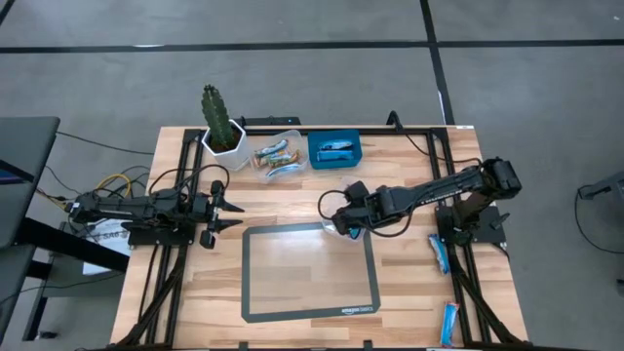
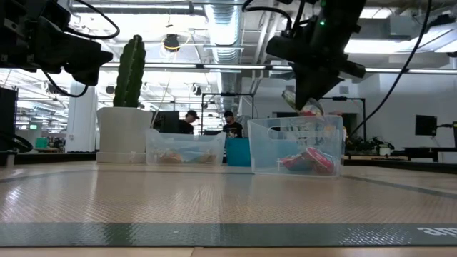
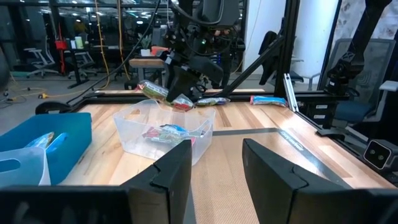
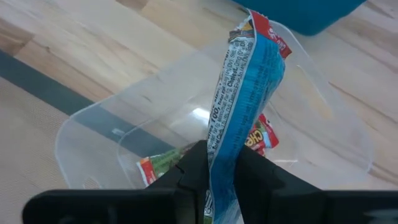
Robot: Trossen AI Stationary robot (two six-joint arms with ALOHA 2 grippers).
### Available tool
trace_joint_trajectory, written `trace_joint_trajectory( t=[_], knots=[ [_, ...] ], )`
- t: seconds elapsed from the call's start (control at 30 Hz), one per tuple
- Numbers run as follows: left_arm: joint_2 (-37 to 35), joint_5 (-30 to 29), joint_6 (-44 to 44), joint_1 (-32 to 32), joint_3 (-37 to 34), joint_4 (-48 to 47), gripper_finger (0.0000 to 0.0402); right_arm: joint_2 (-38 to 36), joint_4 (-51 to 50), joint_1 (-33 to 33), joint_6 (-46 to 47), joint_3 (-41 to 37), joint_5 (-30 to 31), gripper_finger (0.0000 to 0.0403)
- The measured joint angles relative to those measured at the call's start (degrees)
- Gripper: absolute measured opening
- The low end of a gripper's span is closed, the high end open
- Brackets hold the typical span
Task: Pick and place Granola Bars by type
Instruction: Put the red granola bar into the bottom transparent bin, then put the blue granola bar into the blue bin
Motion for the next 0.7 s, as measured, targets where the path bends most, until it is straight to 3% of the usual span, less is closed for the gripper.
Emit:
trace_joint_trajectory(
  t=[0.5,0.7],
  knots=[
    [0.0,0.02,-0.05,0.0,0.0,-0.02,0.0135,0.0,-1.54,0.39,-2.25,0.0,-1.2,0.0172],
    [0.0,0.01,0.4,-0.01,0.01,0.0,0.0135,-1.73,-10.44,3.04,3.42,0.0,-3.27,0.019]
  ],
)
